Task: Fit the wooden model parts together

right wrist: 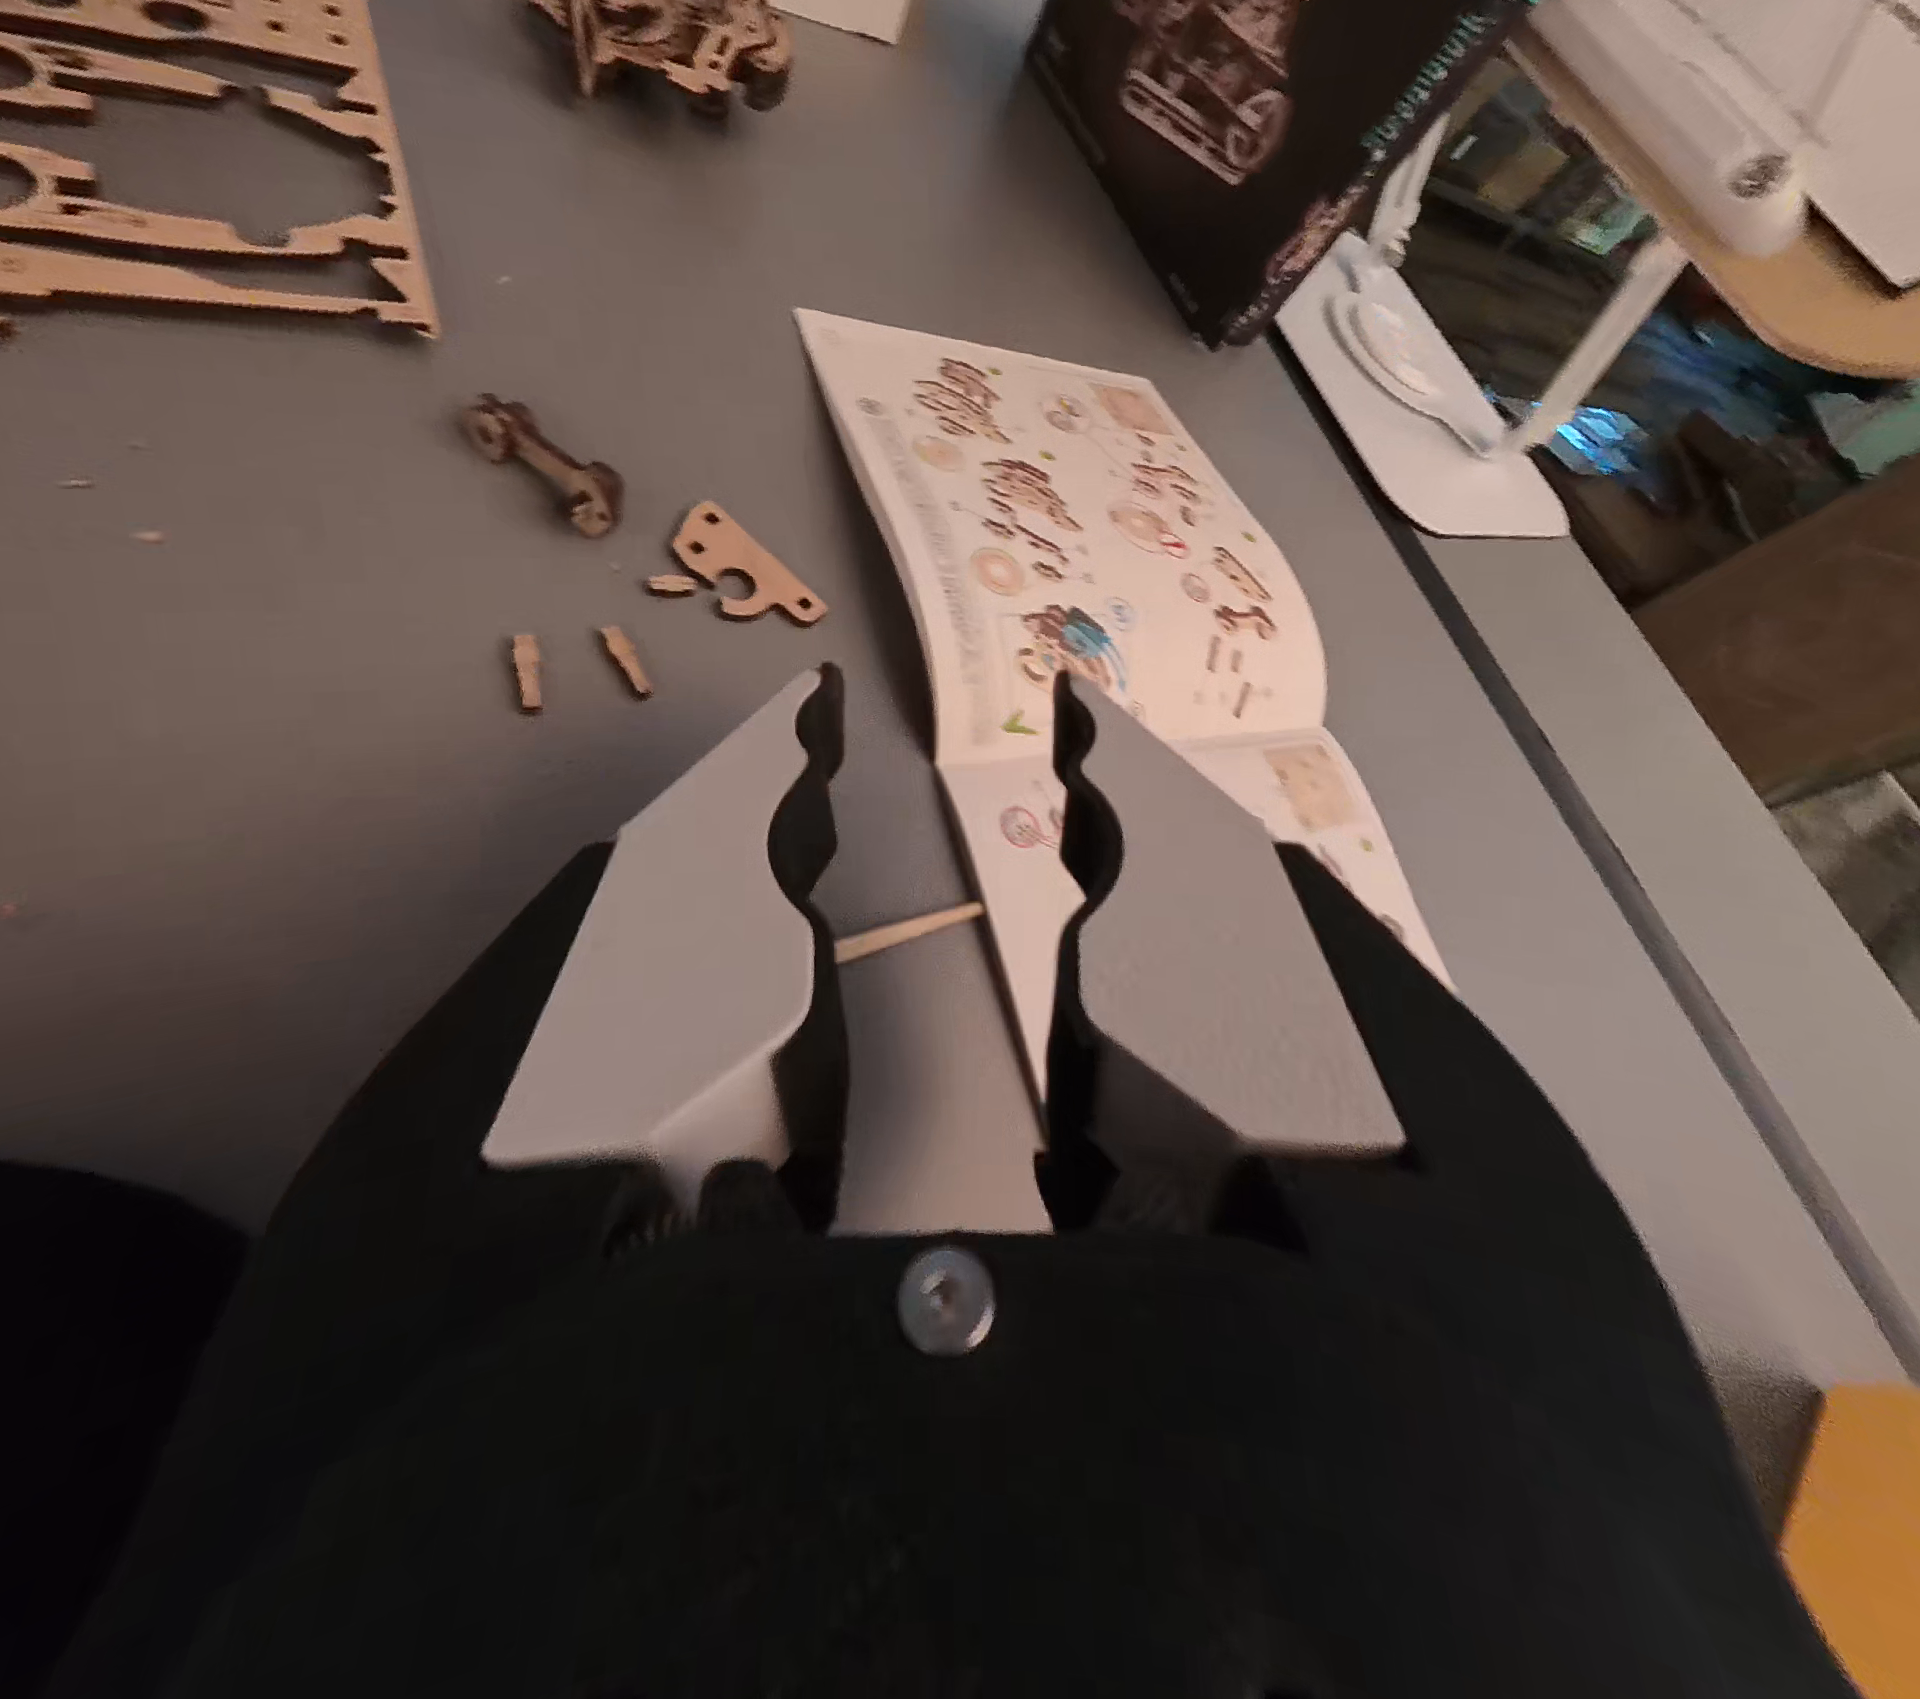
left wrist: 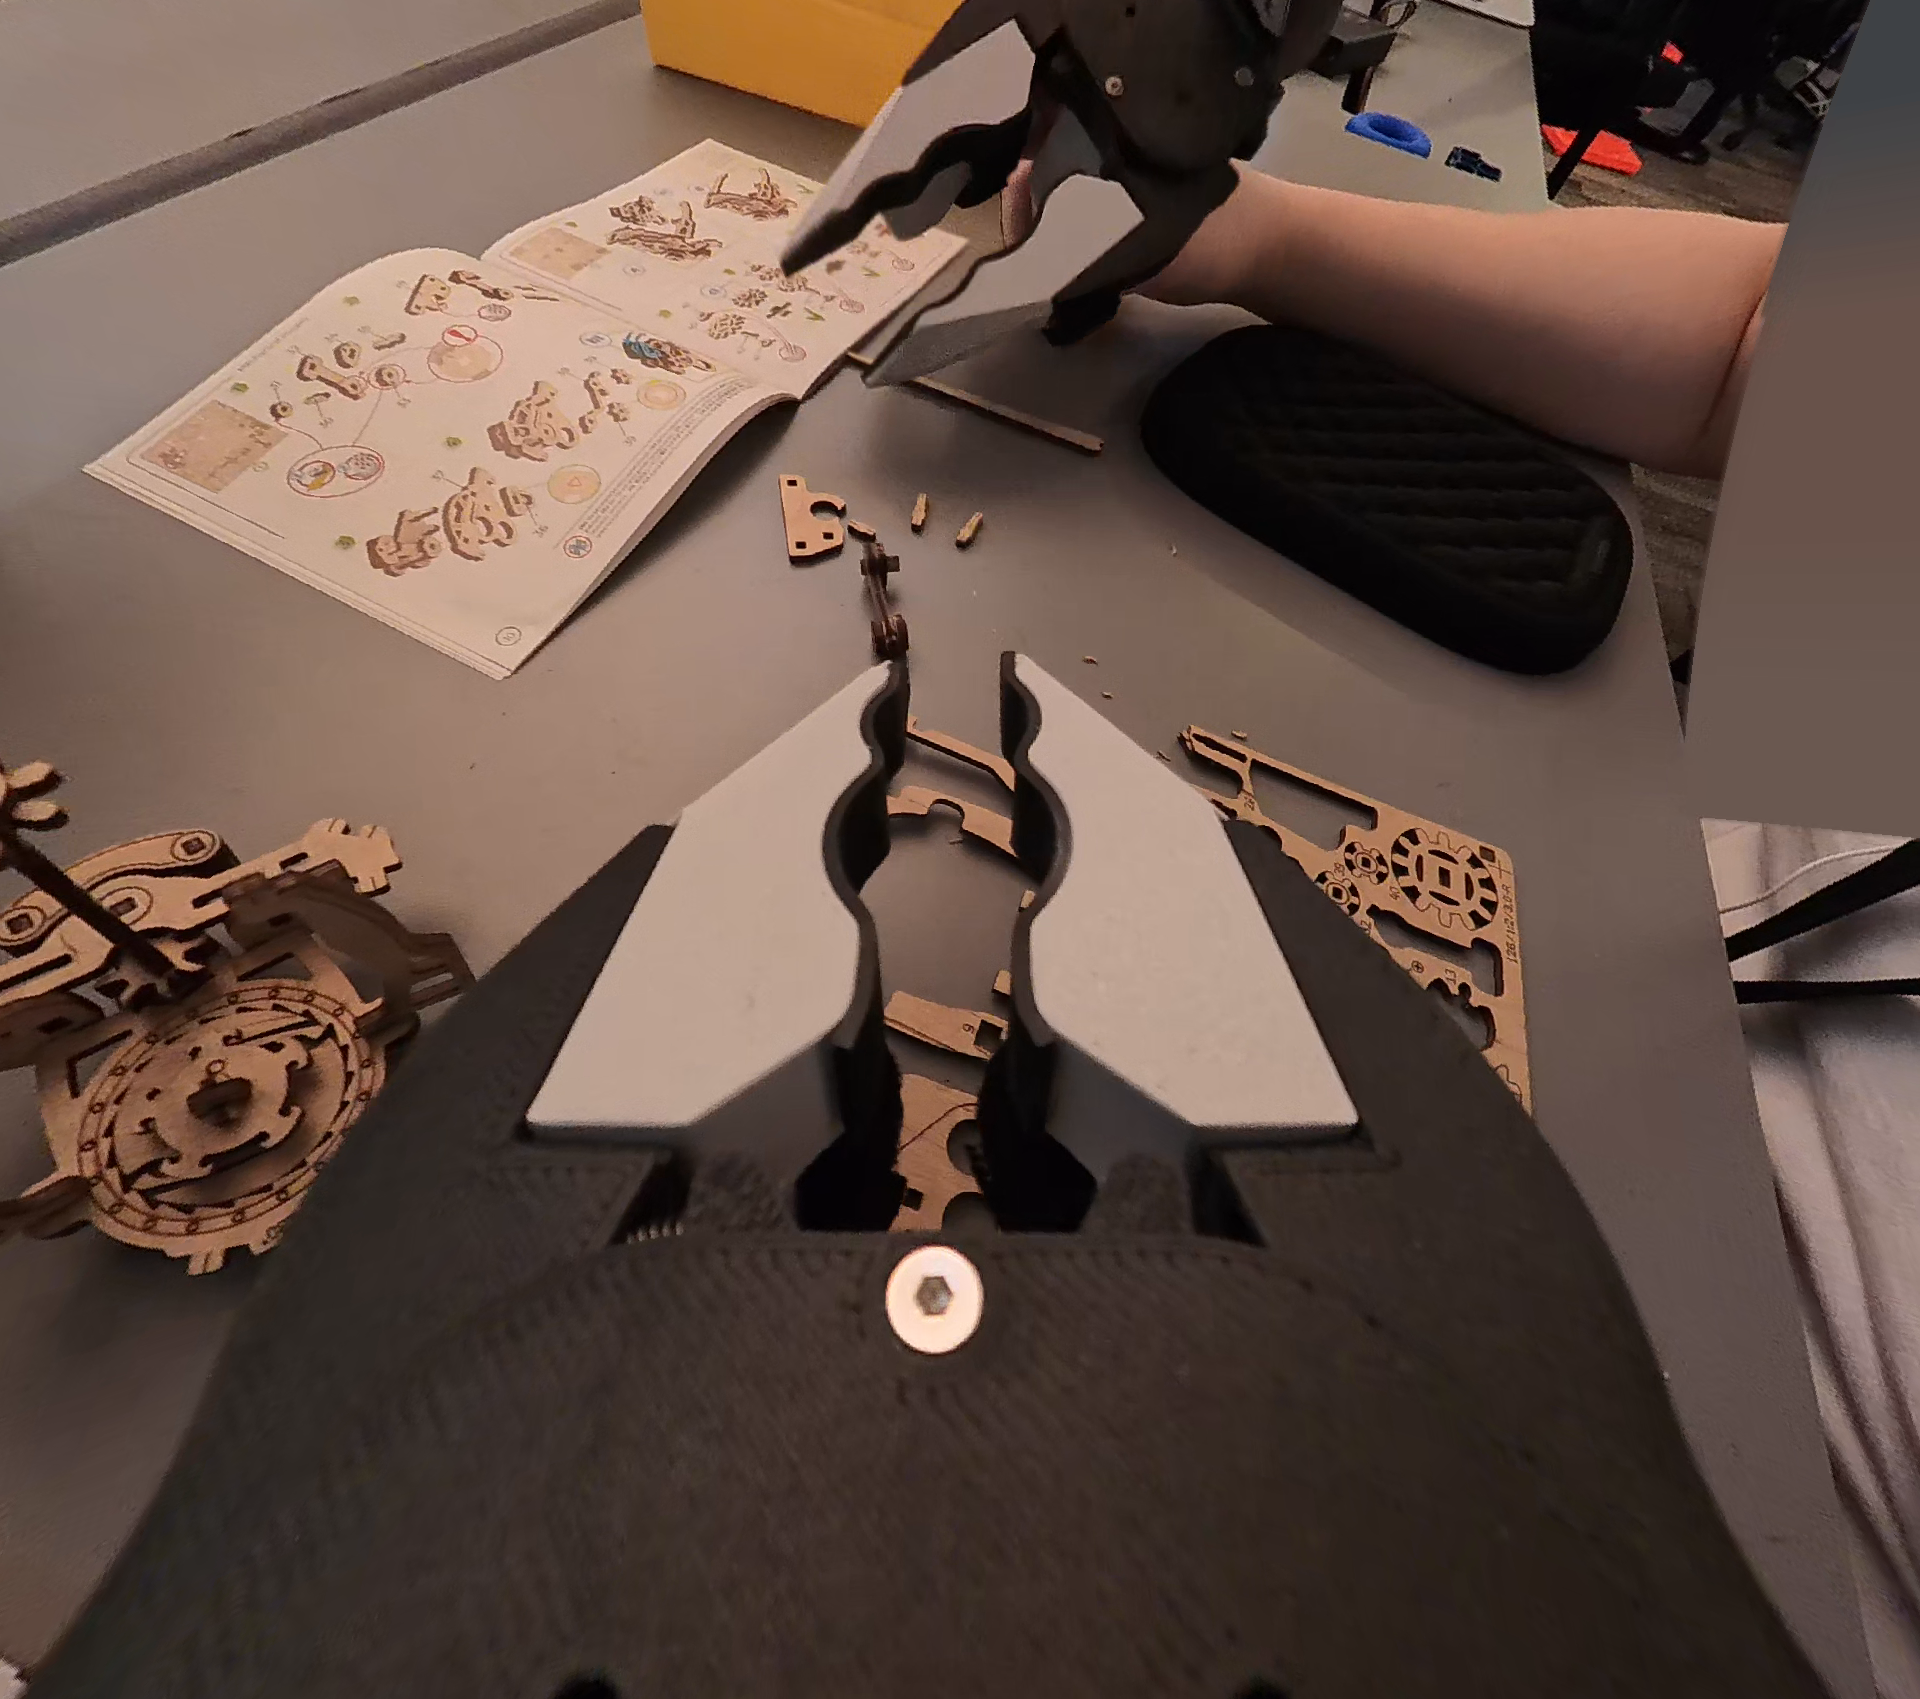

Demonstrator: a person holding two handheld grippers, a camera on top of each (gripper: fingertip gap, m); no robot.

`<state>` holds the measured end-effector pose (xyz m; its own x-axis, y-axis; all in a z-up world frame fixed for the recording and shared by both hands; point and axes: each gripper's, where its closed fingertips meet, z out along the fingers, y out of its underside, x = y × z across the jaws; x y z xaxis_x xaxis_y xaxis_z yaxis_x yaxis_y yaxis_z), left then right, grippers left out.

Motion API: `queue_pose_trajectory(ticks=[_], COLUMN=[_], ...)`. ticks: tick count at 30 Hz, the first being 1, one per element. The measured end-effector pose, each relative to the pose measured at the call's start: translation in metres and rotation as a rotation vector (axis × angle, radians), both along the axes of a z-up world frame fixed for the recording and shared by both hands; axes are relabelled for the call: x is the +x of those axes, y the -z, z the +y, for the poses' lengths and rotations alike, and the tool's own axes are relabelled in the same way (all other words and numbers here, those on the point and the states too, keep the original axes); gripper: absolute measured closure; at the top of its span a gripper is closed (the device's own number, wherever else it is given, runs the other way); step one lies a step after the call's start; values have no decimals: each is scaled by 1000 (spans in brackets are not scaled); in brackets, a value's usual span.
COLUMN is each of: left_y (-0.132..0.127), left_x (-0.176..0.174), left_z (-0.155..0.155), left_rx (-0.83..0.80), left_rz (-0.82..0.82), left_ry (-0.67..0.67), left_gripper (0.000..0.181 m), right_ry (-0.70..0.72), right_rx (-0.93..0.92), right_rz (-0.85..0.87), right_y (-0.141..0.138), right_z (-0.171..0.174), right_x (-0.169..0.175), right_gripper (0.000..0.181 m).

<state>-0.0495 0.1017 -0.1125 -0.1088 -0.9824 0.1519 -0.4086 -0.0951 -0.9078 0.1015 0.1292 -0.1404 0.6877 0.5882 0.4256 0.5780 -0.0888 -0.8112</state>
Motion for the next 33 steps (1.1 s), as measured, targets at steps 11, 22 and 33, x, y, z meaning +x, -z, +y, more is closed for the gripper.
queue_pose_trajectory(ticks=[11,22,33], left_y=[4,18,41], left_x=[0,16,59], left_z=[-2,0,3], left_rx=[17,101,258], left_rz=[25,112,324], left_ry=[7,-5,38], left_gripper=[166,157,158], right_ry=[-124,-136,-139], right_rx=[-50,-40,-22], right_rz=[-19,-36,-62], right_y=[8,8,5], right_z=[-13,-14,-16], right_x=[-27,-33,-34], right_gripper=[147,147,147])
